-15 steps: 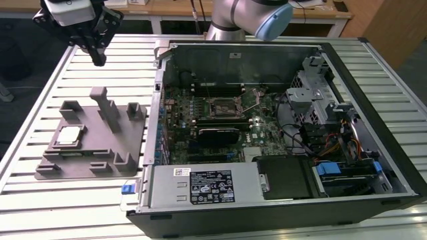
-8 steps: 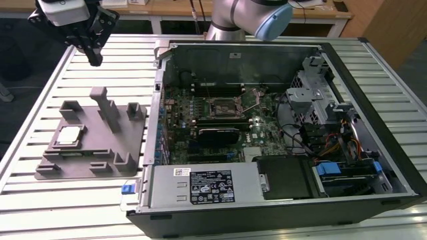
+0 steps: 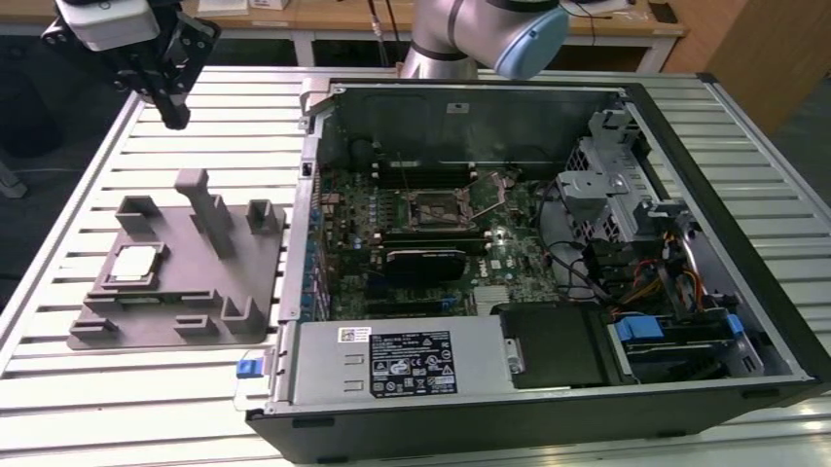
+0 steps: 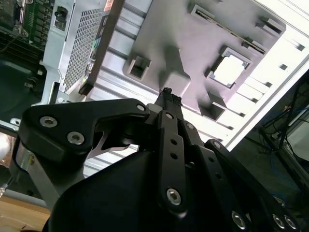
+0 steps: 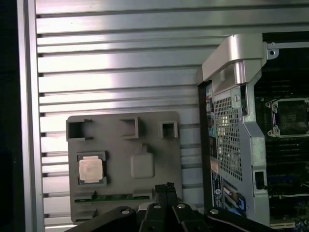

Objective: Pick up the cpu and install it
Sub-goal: 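Reach for the cpu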

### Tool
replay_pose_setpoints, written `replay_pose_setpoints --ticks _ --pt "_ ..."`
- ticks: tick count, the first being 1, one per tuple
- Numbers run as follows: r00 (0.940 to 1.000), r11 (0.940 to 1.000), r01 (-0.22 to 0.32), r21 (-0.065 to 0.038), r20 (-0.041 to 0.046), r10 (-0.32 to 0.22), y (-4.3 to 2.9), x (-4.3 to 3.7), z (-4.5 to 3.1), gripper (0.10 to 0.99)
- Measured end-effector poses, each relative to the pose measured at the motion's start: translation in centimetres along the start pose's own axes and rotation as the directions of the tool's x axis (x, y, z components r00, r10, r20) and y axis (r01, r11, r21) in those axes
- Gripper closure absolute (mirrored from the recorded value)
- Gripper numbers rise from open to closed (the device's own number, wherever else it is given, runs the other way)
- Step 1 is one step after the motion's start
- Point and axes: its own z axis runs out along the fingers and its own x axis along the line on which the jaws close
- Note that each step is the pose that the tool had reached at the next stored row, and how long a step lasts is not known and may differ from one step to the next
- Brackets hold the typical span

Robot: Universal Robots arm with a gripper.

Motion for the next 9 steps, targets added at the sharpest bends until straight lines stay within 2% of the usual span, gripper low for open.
replay_pose_setpoints --ticks 9 --pt "1.0 1.0 0.0 0.0 0.0 0.0 -0.08 0.93 0.21 0.98"
